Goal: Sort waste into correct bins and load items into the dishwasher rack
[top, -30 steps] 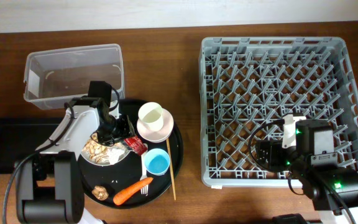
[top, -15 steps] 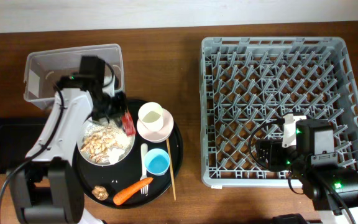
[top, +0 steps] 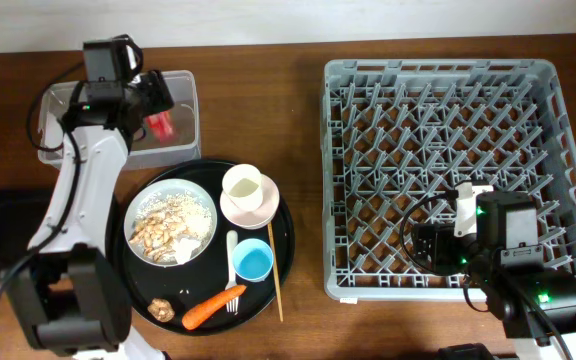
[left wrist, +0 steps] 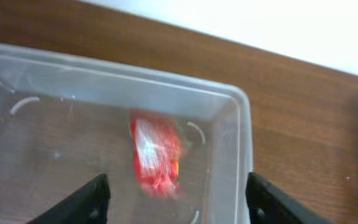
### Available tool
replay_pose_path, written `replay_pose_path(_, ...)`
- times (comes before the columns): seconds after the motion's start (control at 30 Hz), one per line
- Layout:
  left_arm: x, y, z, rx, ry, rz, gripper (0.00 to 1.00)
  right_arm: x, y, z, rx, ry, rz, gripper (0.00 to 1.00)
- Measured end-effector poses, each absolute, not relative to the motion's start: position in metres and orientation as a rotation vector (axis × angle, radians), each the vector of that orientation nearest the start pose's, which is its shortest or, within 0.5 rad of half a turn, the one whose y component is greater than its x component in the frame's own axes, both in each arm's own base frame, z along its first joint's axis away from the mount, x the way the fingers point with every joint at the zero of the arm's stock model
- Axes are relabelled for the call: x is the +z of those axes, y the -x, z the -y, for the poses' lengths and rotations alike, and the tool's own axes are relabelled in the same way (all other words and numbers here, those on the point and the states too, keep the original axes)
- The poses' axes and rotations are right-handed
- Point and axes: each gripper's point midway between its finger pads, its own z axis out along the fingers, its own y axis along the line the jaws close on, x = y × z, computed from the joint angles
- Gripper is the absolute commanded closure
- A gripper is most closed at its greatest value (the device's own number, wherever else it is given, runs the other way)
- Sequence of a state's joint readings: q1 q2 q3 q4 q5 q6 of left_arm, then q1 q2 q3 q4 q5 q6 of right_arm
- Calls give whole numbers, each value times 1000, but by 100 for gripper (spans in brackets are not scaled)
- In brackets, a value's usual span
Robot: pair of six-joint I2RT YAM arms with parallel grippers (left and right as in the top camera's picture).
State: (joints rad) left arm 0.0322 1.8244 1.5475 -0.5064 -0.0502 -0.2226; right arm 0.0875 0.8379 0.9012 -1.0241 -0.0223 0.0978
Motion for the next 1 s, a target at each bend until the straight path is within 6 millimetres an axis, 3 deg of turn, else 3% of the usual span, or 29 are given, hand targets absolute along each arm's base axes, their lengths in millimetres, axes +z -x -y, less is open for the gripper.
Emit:
replay_pose_path(0.1, 177, -498, -24, -32, 327, -2399, 43, 183, -223, -23, 102, -3, -2536, 1)
replay_pose_path(0.17, 171, -472, -19, -49, 331, -2499, 42, 183, -224, -23, 102, -4, -2536, 1)
replay_pose_path(0.3, 157, -361, 6, -161, 353, -2905, 38, 183, -222, -23, 101, -4, -2543, 1)
replay_pose_path(0.4, 147, -311, 18, -166, 343, -3093, 38, 182, -221, -23, 101, -4, -2547, 1)
replay_pose_path(0.5, 124, -293, 25, -159, 327, -3170, 38, 182, -221, -23, 101, -4, -2547, 1)
replay_pose_path(0.6, 84, -265, 26, -138, 406, -3262, 38, 182, -221, -23, 101, -4, -2551, 1)
replay_pose_path(0.67, 67, -257, 26, -132, 441, -3276, 38, 182, -221, -23, 101, -4, -2551, 1)
replay_pose_path(0.73, 52, -246, 25, -125, 468, -3296, 43, 181, -221, -23, 101, -4, -2553, 1)
replay_pose_path(0.8, 42, -246, 25, -127, 476, -3283, 52, 181, -220, -23, 100, -3, -2554, 1)
replay_pose_path(0.93, 35, -255, 26, -138, 480, -3234, 53, 181, -220, -23, 101, -4, -2555, 1)
replay_pose_path(1.0, 35, -262, 26, -143, 474, -3208, 61, 181, -220, -23, 100, -3, -2555, 1)
